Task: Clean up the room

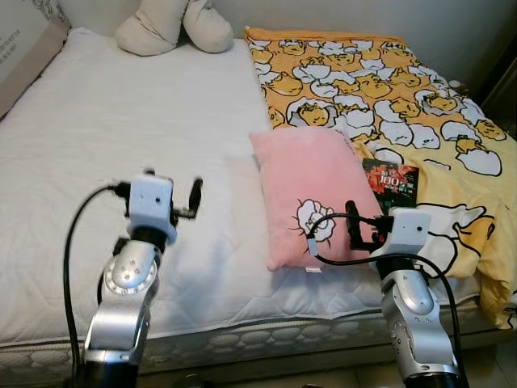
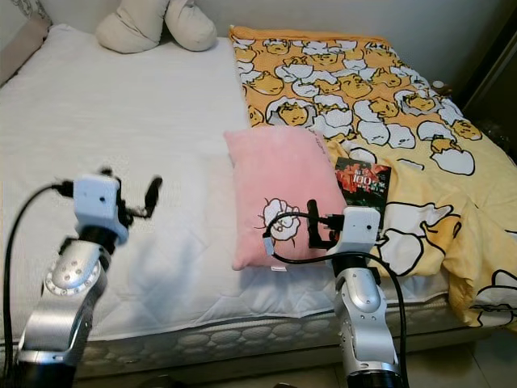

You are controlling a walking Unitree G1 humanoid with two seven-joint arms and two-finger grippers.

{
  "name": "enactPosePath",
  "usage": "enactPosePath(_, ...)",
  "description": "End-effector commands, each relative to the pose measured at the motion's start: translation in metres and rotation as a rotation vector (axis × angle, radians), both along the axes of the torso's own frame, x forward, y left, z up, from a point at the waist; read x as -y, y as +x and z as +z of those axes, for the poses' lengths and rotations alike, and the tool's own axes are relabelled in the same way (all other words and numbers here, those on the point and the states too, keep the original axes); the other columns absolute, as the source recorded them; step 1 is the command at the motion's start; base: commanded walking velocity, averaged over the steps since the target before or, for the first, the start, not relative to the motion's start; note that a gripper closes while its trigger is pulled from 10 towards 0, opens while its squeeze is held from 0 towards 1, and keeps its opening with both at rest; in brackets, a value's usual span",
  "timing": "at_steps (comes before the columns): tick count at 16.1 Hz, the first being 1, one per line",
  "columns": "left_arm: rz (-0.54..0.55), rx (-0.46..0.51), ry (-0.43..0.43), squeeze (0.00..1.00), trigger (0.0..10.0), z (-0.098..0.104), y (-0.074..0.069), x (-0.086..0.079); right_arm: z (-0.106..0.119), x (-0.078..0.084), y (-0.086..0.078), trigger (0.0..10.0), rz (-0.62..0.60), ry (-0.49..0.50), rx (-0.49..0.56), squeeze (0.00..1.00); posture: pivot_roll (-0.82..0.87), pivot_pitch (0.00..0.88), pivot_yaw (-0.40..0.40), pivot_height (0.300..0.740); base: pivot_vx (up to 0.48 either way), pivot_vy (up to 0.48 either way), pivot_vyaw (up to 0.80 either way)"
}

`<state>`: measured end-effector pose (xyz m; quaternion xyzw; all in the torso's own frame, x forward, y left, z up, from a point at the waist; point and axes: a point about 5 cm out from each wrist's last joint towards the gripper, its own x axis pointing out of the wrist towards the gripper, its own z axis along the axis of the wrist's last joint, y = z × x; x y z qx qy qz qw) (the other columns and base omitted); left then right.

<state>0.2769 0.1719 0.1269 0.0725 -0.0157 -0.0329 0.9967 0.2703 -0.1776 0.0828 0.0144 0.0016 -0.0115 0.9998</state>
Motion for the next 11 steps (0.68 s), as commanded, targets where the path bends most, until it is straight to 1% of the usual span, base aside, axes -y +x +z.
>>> enactPosePath(1,-0.011,-0.042,-0.034,0.00,10.0,-0.0065,-0.0021,0.0034,0.0002,0.0049,0.0009,10.0,-0.020,-0.006,-0.006,0.00,0.01,0.000,-0.030,0.719,0.000,-0.480,0.00)
enactPosePath(4,-0.005,-0.057,-0.065,0.00,10.0,-0.0089,-0.0048,0.0086,0.0021,0.0000,0.0029,10.0,0.020,-0.025,0.003,0.00,0.01,0.000,-0.033,0.719,0.000,-0.475,0.00)
enactPosePath(5,0.000,-0.062,-0.069,0.00,10.0,-0.0086,-0.0049,0.0082,0.0051,-0.0028,0.0041,10.0,0.050,-0.042,0.018,0.00,0.01,0.000,-0.033,0.719,0.000,-0.472,0.78)
enactPosePath(6,0.000,-0.064,-0.069,0.00,10.0,-0.0084,-0.0050,0.0079,0.0064,-0.0033,0.0042,10.0,0.055,-0.043,0.025,0.00,0.01,0.000,-0.033,0.719,0.000,-0.472,0.78)
enactPosePath(11,-0.013,-0.073,-0.070,0.00,10.0,-0.0076,-0.0065,0.0113,0.0035,-0.0007,0.0041,10.0,0.035,-0.051,0.005,0.00,0.02,0.000,-0.038,0.719,0.000,-0.472,0.71)
